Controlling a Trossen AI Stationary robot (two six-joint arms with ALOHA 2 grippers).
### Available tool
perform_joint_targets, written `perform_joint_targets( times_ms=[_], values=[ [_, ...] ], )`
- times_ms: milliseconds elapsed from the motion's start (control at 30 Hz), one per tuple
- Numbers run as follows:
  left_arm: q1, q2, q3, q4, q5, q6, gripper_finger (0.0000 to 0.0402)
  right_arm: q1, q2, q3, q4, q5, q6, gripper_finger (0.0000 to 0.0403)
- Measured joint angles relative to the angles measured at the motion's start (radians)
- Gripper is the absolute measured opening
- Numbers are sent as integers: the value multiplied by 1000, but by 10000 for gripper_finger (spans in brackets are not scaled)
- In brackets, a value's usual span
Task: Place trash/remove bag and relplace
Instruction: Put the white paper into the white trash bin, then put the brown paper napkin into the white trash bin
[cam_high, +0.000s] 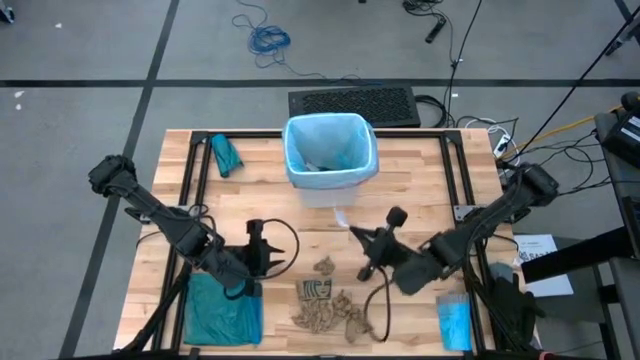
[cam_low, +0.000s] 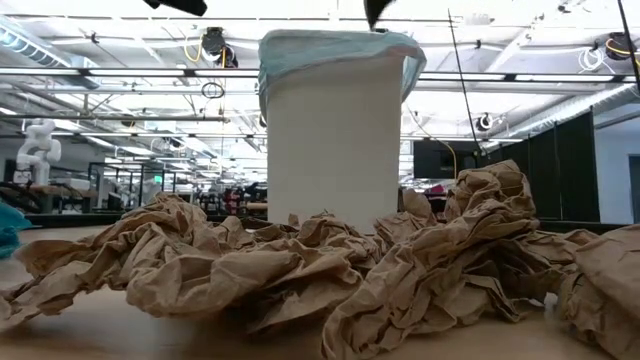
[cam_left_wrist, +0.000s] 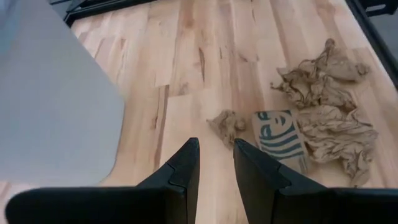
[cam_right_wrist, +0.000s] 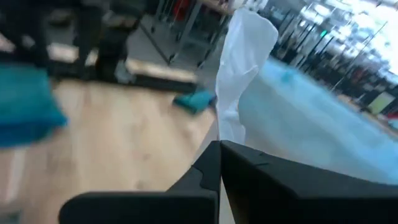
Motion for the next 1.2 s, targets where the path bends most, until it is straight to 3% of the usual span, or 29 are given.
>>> perform_joint_targets(
  times_ms=[167,400,533,767,1033,1200],
  values=[
    [-41,0,0,9,-41,-4,95,-87,-49,0,191,-32,-251,0],
    [-68,0,-3,14,-89,-28,95,-270,-59,1,371,-218,-410,0],
    [-68,0,-34,39,-97,-30,95,-382,-59,1,395,-302,-403,0],
    [-68,0,-83,84,-97,-72,95,-512,-59,1,371,-325,-328,2],
    [-68,0,-87,83,-97,-79,95,-530,-59,1,371,-458,-324,50],
    [-67,0,-87,90,-100,-79,95,-501,-59,1,377,-459,-309,82]
  ],
)
